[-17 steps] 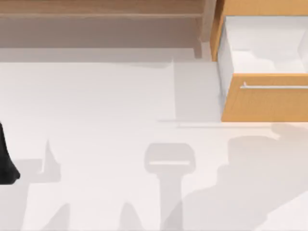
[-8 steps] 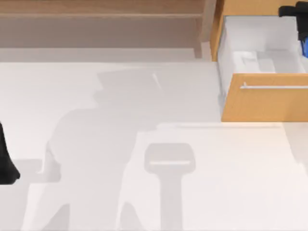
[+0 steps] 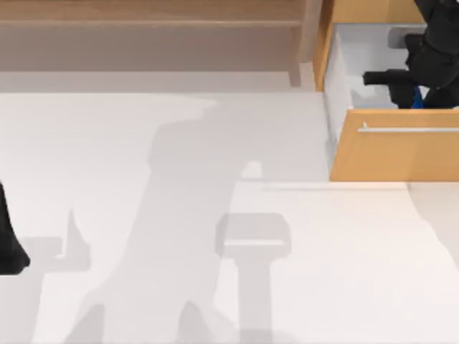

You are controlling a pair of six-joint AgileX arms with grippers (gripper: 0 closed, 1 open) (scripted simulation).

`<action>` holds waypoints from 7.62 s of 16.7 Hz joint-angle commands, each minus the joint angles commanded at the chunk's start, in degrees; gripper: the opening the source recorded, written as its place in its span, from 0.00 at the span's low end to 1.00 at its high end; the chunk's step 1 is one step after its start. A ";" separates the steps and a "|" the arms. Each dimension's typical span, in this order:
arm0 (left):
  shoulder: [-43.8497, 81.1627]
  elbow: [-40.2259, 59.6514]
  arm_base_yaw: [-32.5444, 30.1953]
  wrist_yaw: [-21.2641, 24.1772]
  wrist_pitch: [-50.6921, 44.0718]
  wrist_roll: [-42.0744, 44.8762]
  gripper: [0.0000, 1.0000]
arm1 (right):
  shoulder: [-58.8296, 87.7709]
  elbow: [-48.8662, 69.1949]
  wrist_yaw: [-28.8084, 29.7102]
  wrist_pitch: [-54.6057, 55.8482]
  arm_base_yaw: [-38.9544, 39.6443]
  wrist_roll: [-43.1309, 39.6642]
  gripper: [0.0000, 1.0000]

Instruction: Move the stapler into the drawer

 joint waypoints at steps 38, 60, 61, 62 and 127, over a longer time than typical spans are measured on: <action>0.00 0.00 0.00 0.00 0.00 0.00 1.00 | 0.91 -1.44 0.23 1.36 -0.08 0.26 1.00; 0.00 0.00 0.00 0.00 0.00 0.00 1.00 | -35.30 -60.55 3.00 83.54 13.66 -21.73 1.00; 0.00 0.00 0.00 0.00 0.00 0.00 1.00 | -35.97 -64.73 3.17 89.82 14.93 -25.01 1.00; 0.00 0.00 0.00 0.00 0.00 0.00 1.00 | -36.50 -68.88 3.45 96.14 16.14 -28.60 1.00; 0.00 0.00 0.00 0.00 0.00 0.00 1.00 | -20.49 -91.94 16.05 158.46 6.49 -98.04 0.00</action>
